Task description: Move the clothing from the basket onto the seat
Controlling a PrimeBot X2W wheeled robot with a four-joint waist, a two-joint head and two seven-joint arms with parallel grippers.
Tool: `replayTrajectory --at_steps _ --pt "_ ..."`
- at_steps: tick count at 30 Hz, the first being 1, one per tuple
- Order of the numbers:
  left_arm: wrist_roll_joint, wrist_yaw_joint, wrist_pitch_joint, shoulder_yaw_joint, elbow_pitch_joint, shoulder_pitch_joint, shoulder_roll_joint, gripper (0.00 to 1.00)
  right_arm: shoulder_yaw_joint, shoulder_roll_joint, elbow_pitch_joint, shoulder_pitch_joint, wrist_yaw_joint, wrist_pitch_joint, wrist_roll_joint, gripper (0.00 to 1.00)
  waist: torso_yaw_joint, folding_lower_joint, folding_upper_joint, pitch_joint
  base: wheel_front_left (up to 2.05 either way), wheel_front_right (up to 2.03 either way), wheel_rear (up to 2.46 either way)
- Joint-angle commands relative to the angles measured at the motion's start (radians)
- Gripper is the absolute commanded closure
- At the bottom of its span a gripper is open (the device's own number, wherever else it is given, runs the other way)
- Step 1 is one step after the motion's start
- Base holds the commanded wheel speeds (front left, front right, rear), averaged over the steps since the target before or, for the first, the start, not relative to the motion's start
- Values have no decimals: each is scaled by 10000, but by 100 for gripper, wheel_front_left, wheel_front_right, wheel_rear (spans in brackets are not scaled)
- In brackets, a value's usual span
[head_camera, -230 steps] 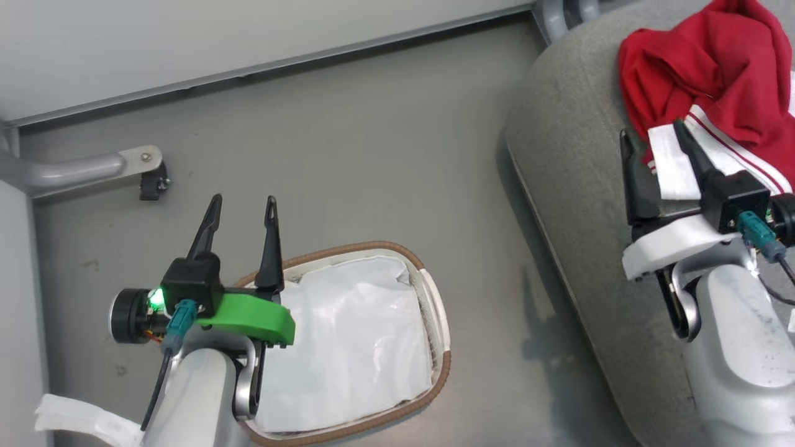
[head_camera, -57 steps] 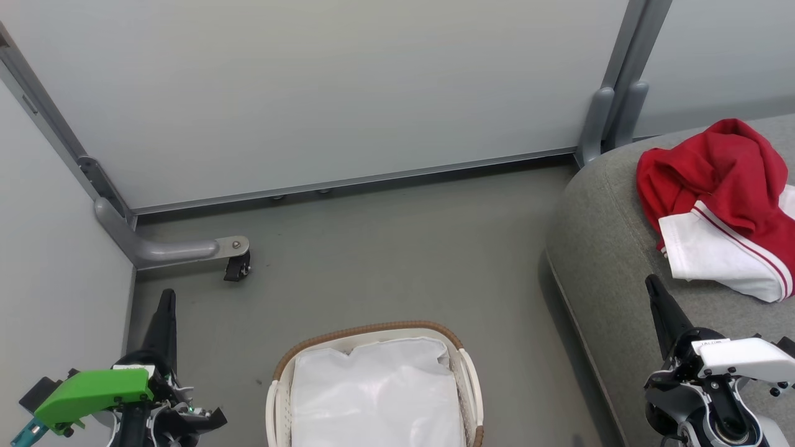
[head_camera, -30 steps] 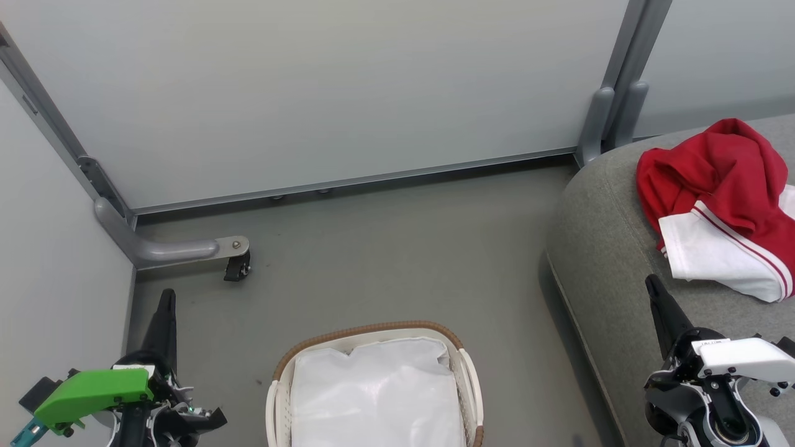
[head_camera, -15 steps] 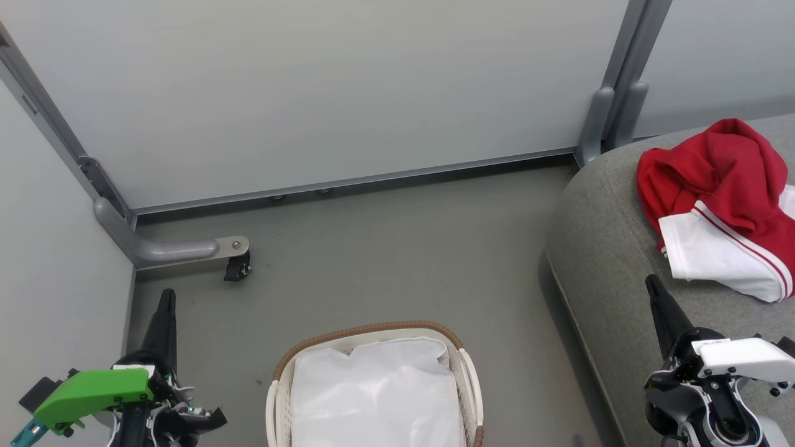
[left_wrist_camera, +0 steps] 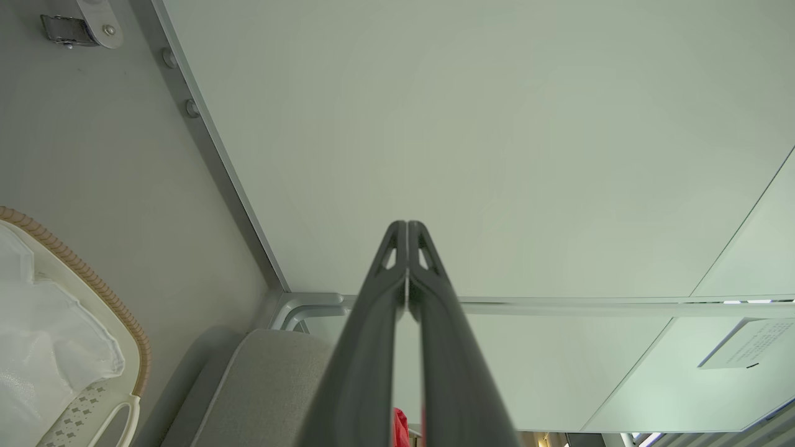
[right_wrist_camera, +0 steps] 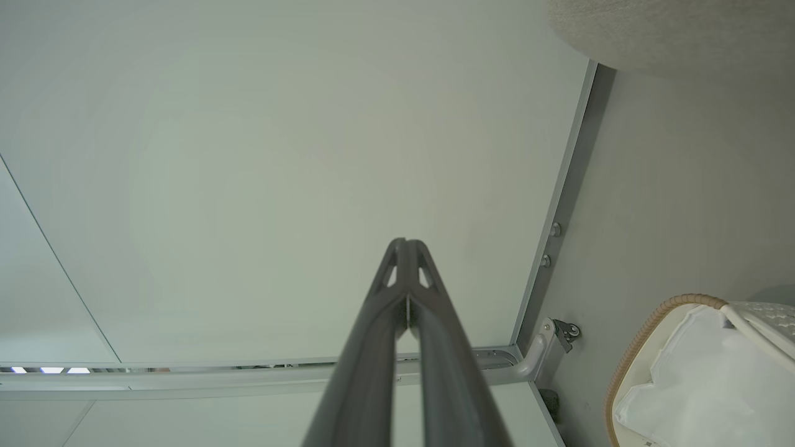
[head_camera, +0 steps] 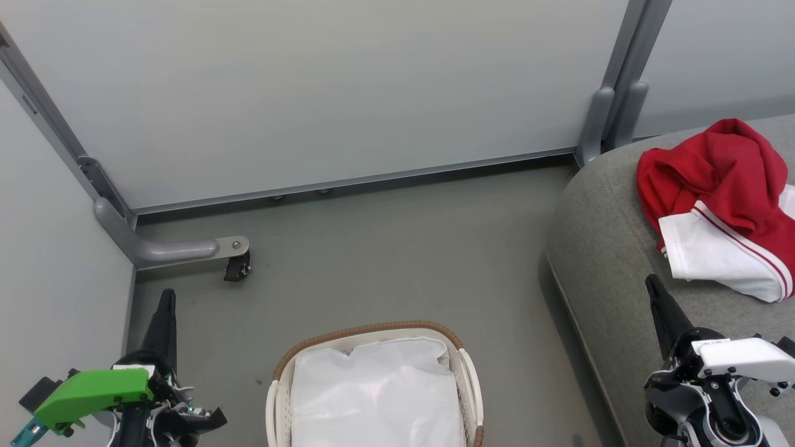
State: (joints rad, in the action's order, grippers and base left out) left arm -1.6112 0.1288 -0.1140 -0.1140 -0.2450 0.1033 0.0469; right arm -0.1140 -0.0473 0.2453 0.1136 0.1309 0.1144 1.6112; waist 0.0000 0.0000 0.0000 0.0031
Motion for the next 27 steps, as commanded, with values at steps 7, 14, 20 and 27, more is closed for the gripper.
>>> replayTrajectory --at_steps 7,14,20,27 --pt "-35 46 -37 -21 14 106 62 100 -16 -55 -31 -105 -3 32 34 100 0 0 0 0 0 0 0" --pt "-35 46 -36 -20 15 106 62 100 -15 -55 -31 -105 -3 32 34 100 0 0 0 0 0 0 0" --pt "-35 46 -36 -20 15 106 62 100 -15 -55 -31 -105 -3 32 34 100 0 0 0 0 0 0 0" --pt "-35 46 -36 -20 15 106 62 100 -15 -55 -31 -105 -3 32 34 100 0 0 0 0 0 0 0"
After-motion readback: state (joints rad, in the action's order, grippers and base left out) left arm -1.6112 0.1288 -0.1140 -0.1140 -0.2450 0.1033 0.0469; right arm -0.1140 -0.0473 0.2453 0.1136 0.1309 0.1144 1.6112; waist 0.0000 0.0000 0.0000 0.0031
